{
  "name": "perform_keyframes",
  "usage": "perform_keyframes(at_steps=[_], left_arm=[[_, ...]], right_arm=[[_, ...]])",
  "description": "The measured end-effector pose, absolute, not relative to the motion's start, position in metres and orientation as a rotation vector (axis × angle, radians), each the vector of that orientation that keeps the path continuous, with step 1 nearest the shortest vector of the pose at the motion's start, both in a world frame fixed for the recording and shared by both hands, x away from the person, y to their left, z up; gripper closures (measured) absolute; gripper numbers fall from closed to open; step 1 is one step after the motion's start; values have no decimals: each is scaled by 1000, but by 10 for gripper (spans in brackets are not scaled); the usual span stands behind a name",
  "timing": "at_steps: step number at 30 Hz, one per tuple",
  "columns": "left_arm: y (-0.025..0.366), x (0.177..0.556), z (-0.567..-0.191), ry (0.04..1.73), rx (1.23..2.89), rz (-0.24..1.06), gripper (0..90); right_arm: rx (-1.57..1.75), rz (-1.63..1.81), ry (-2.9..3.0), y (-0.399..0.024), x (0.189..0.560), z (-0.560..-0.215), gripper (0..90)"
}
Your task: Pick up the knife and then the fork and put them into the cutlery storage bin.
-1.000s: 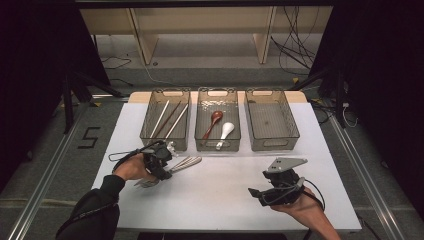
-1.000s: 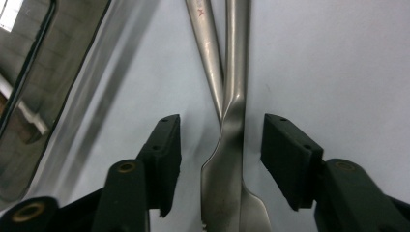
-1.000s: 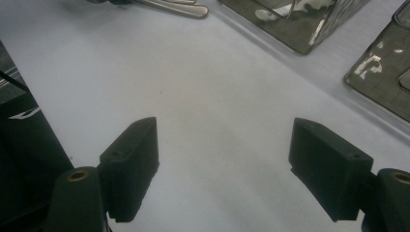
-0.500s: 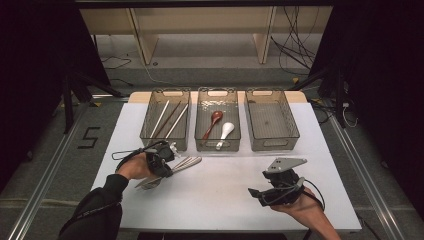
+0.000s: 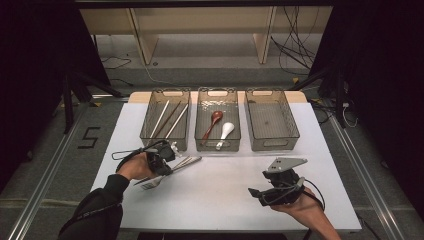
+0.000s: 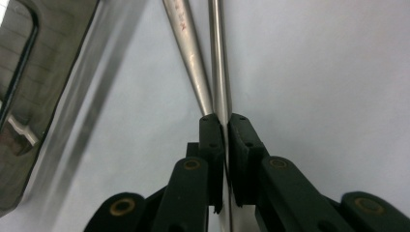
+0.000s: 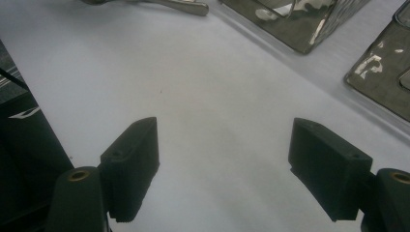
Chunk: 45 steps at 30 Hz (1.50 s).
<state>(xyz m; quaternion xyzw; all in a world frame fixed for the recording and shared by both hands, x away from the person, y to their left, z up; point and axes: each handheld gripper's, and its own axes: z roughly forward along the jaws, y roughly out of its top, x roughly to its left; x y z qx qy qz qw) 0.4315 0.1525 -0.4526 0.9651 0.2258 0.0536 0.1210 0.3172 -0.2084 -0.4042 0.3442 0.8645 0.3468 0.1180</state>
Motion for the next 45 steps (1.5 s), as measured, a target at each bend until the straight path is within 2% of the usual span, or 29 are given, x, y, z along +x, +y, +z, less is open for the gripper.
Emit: perform_keyframes(at_steps=[9,26,36,45], left_arm=[[150,429,-449,663,2775,116,869],[103,397,-424,436,2715,-18,874],[70,373,-420,259,2726,-64,873],[61,362,-417,199,2731,-65,873]], right_arm=[[1008,1016,2527,-209,317,-404,272],[968,1031,2535,-202,317,-401,272],[827,1018,2593,-181,317,-400,271],[730,957,2674,-164,320,-407,284]])
